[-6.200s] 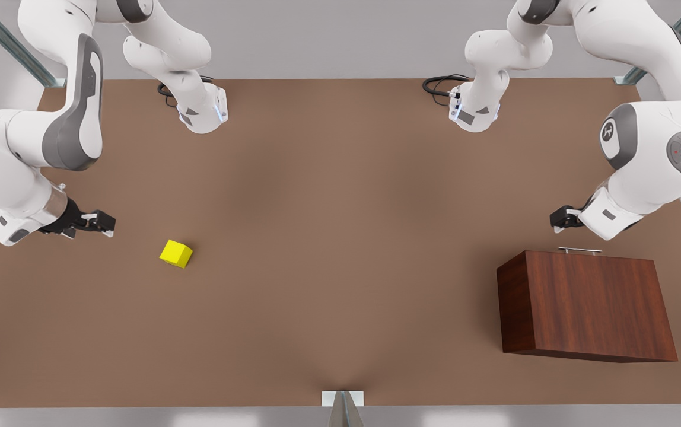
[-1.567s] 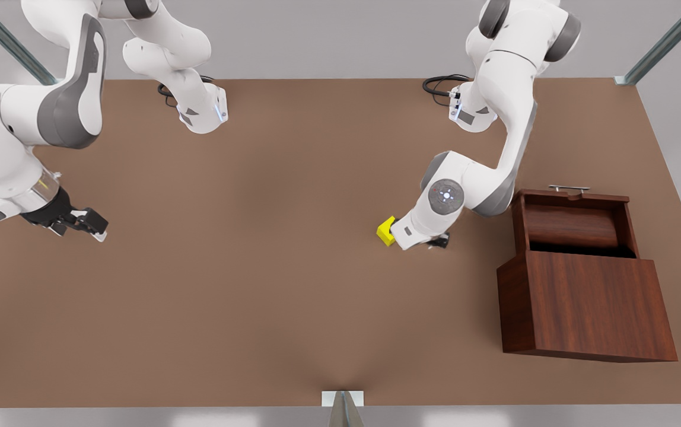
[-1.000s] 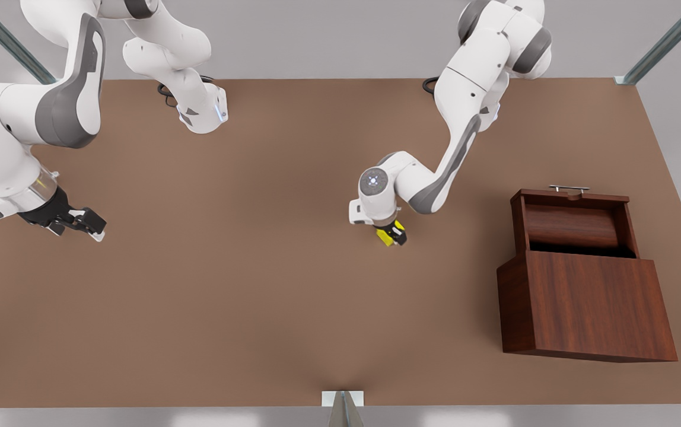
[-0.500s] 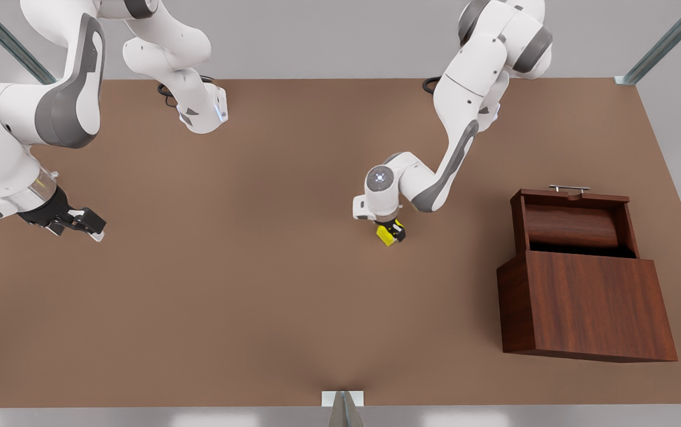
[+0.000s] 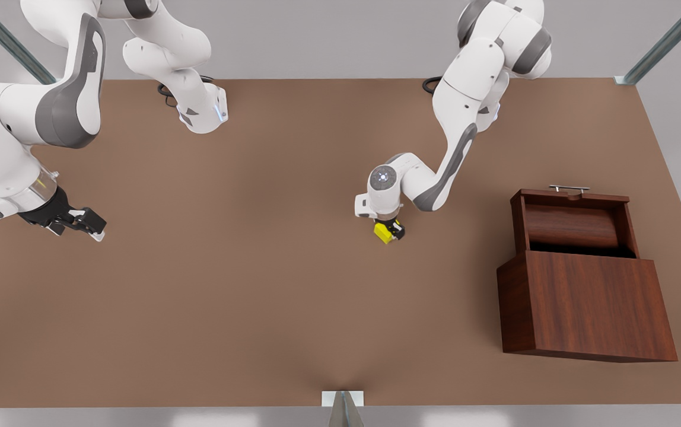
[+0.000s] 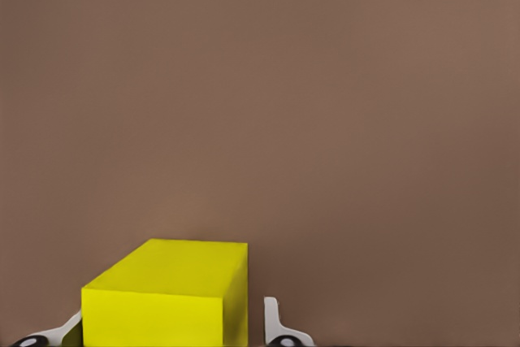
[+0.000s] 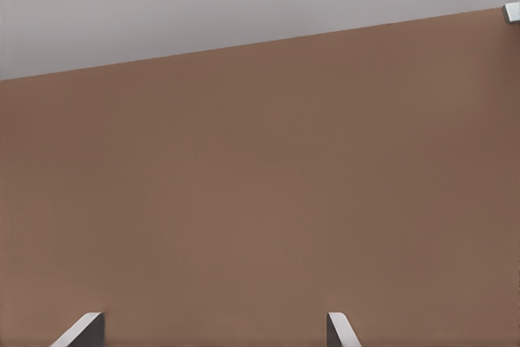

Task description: Open the drawer with left arm, place the square in the middle with right arm, and place the square in the drawer with left arm

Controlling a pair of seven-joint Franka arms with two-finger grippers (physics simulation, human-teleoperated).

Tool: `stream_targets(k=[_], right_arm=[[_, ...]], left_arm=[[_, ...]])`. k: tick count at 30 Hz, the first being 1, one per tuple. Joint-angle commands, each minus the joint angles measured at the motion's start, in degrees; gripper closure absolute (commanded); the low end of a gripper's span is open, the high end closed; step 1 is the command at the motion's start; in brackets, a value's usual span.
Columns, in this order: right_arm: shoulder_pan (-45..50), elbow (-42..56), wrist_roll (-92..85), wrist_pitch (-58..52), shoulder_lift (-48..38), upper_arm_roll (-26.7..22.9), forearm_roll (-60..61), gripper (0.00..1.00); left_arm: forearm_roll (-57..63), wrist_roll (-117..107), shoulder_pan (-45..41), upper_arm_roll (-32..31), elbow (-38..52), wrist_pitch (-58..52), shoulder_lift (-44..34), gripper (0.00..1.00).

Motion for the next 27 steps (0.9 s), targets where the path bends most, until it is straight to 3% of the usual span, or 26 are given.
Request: stream_targets(k=[1,4,14,20,22,27], right_arm=[[0.0,0.0,0.0,0.0,0.0,0.0,0.0,0.0],[0.0,0.0,0.0,0.0,0.0,0.0,0.0,0.0],[0.0,0.0,0.0,-0.1,0.0,0.0,0.0,0.0],[0.0,0.0,0.0,0.0,0.0,0.1,0.0,0.0],[0.0,0.0,0.0,0.0,0.0,0.0,0.0,0.0],[0.1,0.0,0.0,0.1,0.1,0.0,0.0,0.0]], left_arm=[[0.0,0.0,0.0,0.0,0.0,0.0,0.0,0.21],[0.0,0.0,0.0,0.0,0.0,0.4,0.3,0.28],[0.0,0.0,0.0,0.0,0.4,0.2,0.4,0.31],[-1.5,2.3,1.0,0.9,1.2,-10.5,-10.9,0.31],[-9.1,14.6,1.0,4.9,1.2,-19.0,-17.0,0.3],[-9.5,38.3,1.0,16.9,0.5,-31.3,-26.5,0.3]])
